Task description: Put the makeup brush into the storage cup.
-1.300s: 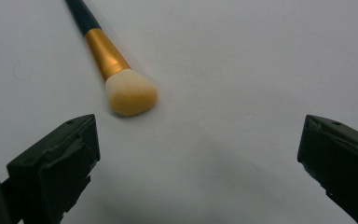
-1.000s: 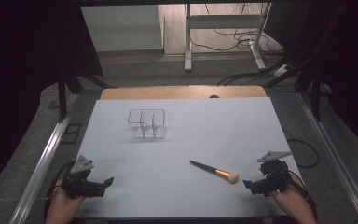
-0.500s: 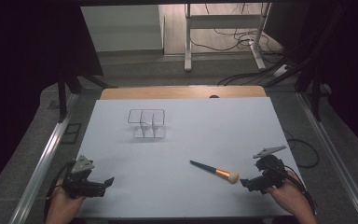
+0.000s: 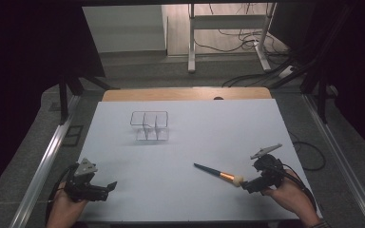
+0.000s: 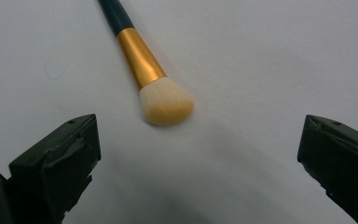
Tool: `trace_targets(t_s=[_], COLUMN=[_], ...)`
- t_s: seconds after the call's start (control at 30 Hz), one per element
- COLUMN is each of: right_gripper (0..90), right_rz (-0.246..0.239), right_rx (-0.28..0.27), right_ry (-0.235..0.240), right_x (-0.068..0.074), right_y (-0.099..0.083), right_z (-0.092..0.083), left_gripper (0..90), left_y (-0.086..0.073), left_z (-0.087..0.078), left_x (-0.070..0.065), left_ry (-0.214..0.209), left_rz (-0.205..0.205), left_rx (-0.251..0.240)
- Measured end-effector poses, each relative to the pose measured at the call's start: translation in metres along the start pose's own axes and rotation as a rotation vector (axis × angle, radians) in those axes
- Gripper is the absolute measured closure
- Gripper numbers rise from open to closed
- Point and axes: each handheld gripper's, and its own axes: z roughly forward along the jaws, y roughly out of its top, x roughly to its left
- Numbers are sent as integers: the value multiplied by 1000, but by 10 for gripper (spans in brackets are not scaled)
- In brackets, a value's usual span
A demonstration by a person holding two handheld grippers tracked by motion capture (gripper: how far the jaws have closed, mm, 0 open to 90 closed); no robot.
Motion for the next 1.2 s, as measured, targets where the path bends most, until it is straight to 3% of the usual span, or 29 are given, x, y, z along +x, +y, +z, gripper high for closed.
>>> trace_targets(t_s=[0.5, 1.2], right_gripper=[0, 23], right_rz=[-65, -97], right_rx=[49, 61], right_ry=[2, 30], right_x=[11, 22], right_y=[21, 45], right_z=[10, 25], left_gripper=[0, 0], left_y=[0, 0], left_z=[0, 1], left_x=[1, 0], left_ry=[-5, -27], left_rz=[-1, 1], left_rx=[1, 10])
